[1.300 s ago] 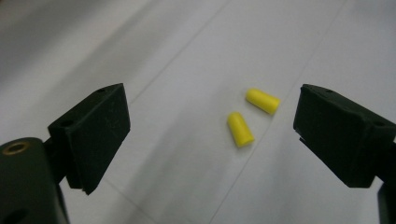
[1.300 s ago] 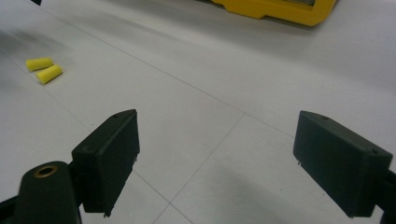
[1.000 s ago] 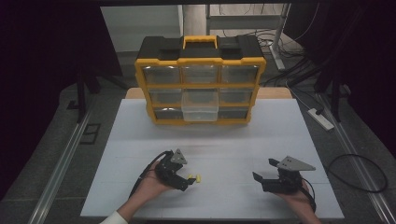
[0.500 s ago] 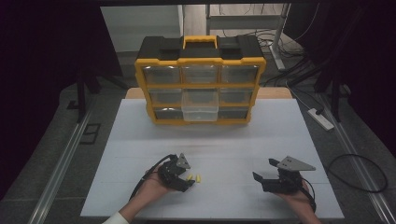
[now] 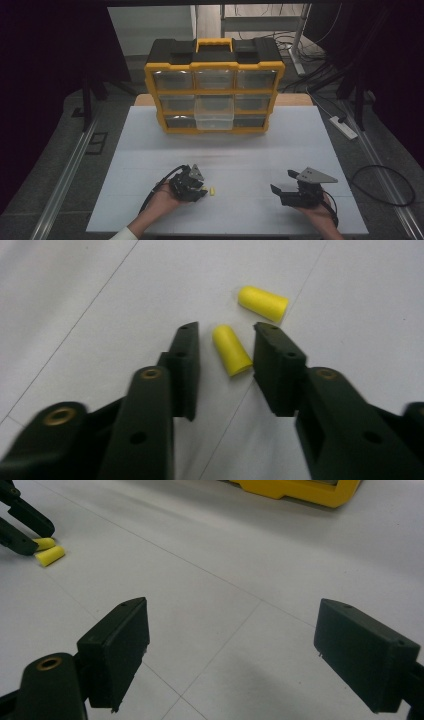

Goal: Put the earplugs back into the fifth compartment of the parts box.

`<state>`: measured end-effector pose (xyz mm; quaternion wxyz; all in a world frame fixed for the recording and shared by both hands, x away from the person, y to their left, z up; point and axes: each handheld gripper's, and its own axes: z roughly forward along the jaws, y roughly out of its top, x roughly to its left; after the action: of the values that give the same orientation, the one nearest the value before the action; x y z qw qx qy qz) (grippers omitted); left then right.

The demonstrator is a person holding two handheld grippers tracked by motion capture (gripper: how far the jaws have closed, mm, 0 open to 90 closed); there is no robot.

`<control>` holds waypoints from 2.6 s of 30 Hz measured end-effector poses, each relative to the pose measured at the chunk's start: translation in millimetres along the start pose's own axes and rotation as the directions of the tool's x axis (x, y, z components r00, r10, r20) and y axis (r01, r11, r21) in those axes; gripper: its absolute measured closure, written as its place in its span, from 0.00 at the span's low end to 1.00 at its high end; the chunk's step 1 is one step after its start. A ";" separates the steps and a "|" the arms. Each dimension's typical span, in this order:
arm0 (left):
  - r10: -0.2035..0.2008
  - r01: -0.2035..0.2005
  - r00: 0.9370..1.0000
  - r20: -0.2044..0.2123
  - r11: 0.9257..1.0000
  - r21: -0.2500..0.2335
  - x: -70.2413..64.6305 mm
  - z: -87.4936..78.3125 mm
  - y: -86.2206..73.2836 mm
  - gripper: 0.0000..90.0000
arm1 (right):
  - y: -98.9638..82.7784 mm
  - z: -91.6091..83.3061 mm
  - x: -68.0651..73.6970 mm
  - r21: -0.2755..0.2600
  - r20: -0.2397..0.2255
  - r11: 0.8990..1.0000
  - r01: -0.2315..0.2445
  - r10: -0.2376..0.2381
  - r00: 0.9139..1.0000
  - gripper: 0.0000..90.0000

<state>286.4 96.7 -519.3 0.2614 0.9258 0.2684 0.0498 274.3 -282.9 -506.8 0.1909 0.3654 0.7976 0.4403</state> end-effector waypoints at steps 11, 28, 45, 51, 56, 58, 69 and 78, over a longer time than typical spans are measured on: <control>0.000 -0.001 1.000 -0.011 0.999 -0.035 1.5 -8.4 0.3 0.90 | 0.1 -0.9 0.3 0.000 0.004 1.000 0.005 -0.005 1.000 0.17; -0.035 0.031 0.999 -0.022 0.983 -0.183 7.8 -34.3 -5.6 0.90 | -0.1 -0.7 0.1 0.001 0.007 1.000 0.006 -0.006 1.000 0.17; -0.063 0.046 0.997 -0.046 0.948 -0.316 10.0 -55.9 -9.0 0.90 | -0.3 -0.6 0.1 0.003 0.010 1.000 0.008 -0.008 1.000 0.17; -0.078 0.052 0.995 -0.055 0.929 -0.366 11.5 -66.3 -9.4 0.90 | -0.3 -0.5 -0.2 0.004 0.012 1.000 0.008 -0.008 1.000 0.17; -0.094 0.058 0.994 -0.064 0.902 -0.428 13.0 -78.5 -8.5 0.90 | -0.1 -0.8 -0.4 0.003 0.011 1.000 0.006 -0.006 1.000 0.17; -0.102 0.059 0.992 -0.071 0.888 -0.456 13.2 -84.3 -8.1 0.90 | -0.2 -0.4 -0.6 0.002 0.011 1.000 0.003 -0.003 1.000 0.17; -0.118 0.067 0.991 -0.059 0.838 -0.541 19.5 -110.4 2.9 0.89 | -0.3 -0.6 -1.5 -0.002 0.017 1.000 -0.006 0.006 1.000 0.17; -0.131 0.078 0.990 -0.044 0.792 -0.606 32.0 -136.7 19.4 0.89 | -0.8 -1.0 -2.1 -0.007 0.022 1.000 -0.006 0.006 1.000 0.17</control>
<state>291.0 162.0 -393.6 0.5331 0.7753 0.3002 0.1570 274.8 -285.3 -507.0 0.1995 0.3719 0.7929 0.4395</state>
